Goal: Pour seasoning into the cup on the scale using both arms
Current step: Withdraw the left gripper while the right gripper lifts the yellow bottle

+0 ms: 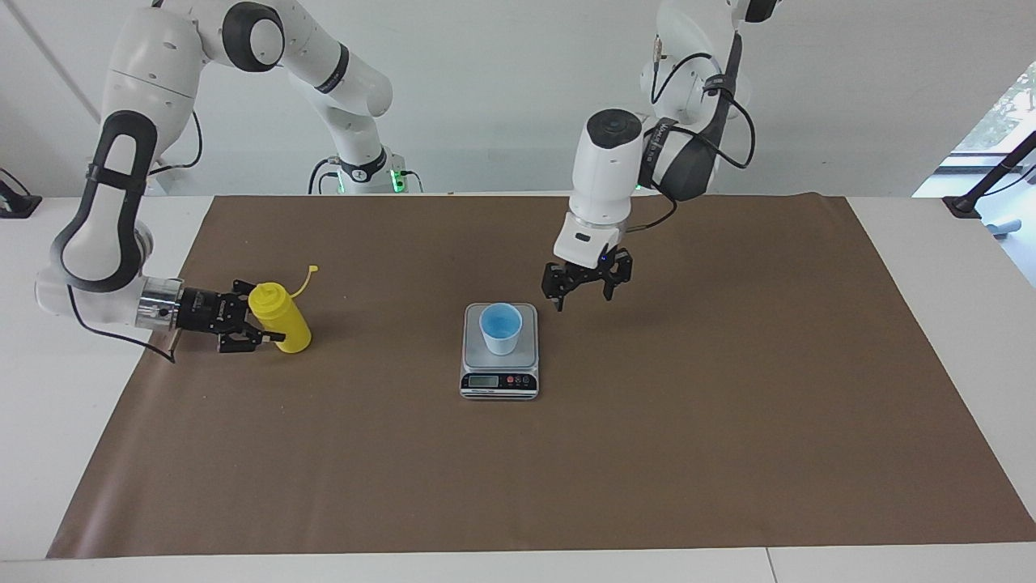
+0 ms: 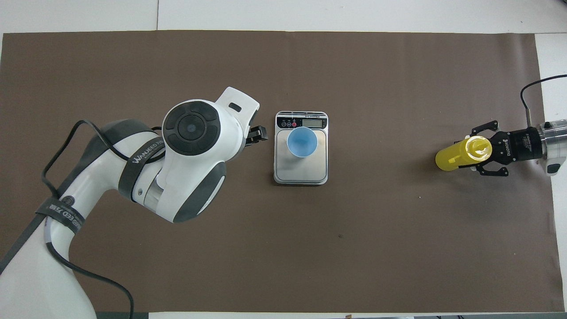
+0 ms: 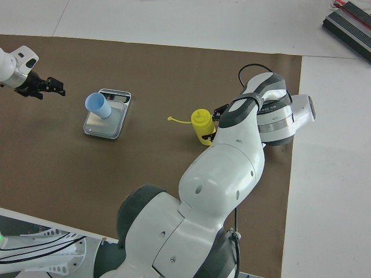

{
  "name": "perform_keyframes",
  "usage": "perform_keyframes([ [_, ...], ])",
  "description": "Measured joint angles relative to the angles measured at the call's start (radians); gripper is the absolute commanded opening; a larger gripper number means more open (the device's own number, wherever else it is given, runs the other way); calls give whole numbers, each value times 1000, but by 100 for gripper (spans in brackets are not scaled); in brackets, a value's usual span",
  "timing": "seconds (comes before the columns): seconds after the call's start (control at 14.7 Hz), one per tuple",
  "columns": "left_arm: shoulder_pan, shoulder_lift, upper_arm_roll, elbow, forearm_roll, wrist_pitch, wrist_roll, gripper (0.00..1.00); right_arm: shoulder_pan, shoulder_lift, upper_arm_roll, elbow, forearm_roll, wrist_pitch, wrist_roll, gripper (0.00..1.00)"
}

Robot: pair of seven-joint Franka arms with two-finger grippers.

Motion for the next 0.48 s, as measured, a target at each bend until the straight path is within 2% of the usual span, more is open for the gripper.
perform_keyframes([
  [0.2,96,-7,2,-8,0,-8,132,100,26,-31,0,3,12,17,53,0],
  [0.48,249,-40,4,-9,0,-69,359,100,108,-115,0,16,-2,75,248,0],
])
